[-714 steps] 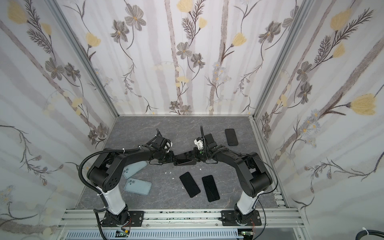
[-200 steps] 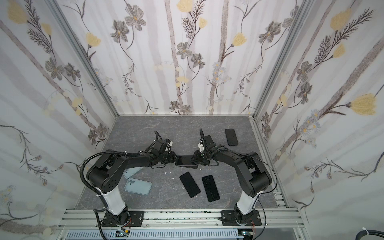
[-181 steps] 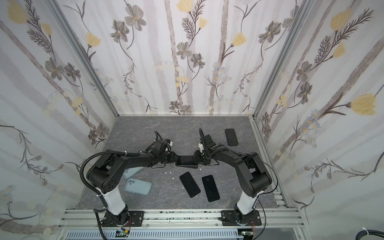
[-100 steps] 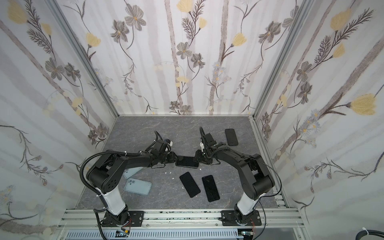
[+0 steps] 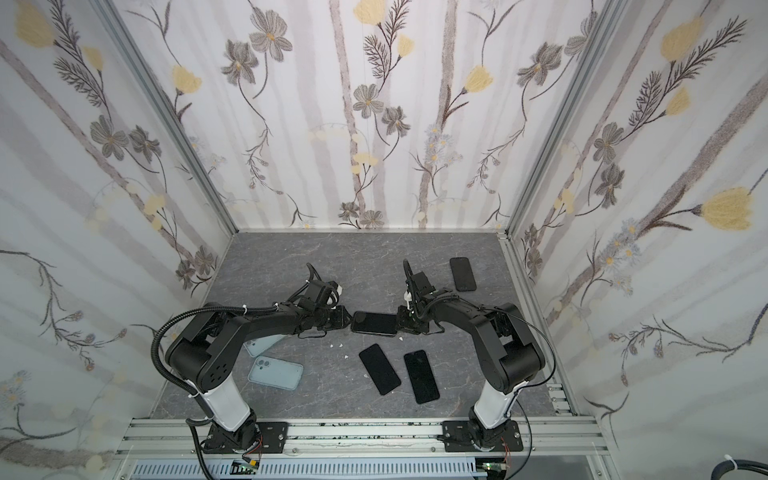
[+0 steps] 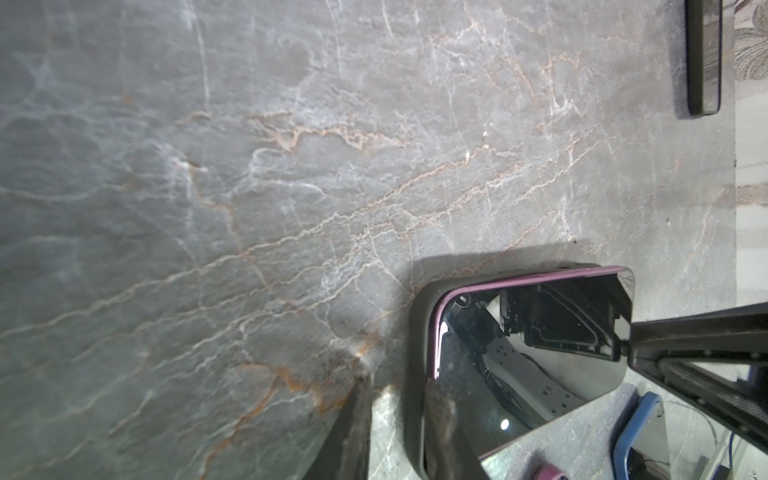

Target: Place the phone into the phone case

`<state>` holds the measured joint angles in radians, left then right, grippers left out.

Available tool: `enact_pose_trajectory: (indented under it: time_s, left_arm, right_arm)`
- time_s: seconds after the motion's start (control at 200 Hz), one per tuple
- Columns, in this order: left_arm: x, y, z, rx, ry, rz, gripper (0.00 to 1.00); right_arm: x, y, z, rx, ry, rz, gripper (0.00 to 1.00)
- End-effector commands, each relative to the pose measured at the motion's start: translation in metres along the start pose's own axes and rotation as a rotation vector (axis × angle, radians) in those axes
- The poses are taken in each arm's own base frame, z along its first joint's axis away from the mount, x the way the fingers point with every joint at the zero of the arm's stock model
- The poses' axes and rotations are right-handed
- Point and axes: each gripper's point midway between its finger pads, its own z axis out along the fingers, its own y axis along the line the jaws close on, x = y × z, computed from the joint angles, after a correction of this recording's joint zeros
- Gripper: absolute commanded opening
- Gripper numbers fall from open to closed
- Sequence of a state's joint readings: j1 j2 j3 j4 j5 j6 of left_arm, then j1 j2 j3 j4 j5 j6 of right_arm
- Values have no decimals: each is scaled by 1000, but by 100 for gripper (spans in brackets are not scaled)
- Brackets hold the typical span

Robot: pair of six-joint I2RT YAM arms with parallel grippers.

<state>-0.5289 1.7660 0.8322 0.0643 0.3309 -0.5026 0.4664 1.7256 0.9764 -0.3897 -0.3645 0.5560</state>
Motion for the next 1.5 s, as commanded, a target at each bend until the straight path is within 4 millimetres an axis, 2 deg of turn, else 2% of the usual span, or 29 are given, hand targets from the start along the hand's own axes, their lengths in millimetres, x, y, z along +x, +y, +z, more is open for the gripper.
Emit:
enact_pose_trajectory:
  time_s: [0.0,0.14,0.36,0.55,0.744,0.854,1.134,1.269,1.494]
  left_arm:
    - [49,24,0,-80,179,-82,25]
    - [57,17,6,-45,217,-77,23]
    - [63,10,8,-29,233,-68,22]
    - [73,0,8,9,247,-75,23]
    - [75,7,8,-29,230,-79,23]
    - [61,10,1,-51,175,-83,25]
    - [1,4,-32,-47,4,-99,26]
    - [-14,-7,-37,-23,-6,-82,28]
    - [-25,-24,-34,30,19,-12,30]
  right_arm:
    - [1,6,2,-34,5,-11,20]
    - [7,13,7,-68,30,-18,17]
    - [13,14,14,-73,47,-16,11]
    - [21,12,19,-66,68,-14,9]
    - [20,5,17,-28,66,-15,11]
    - [9,11,5,-8,27,-34,15]
    - [-26,26,-40,68,-113,-90,21]
    - [-27,26,-42,79,-110,-107,23]
    - [-24,37,-38,76,-108,-150,23]
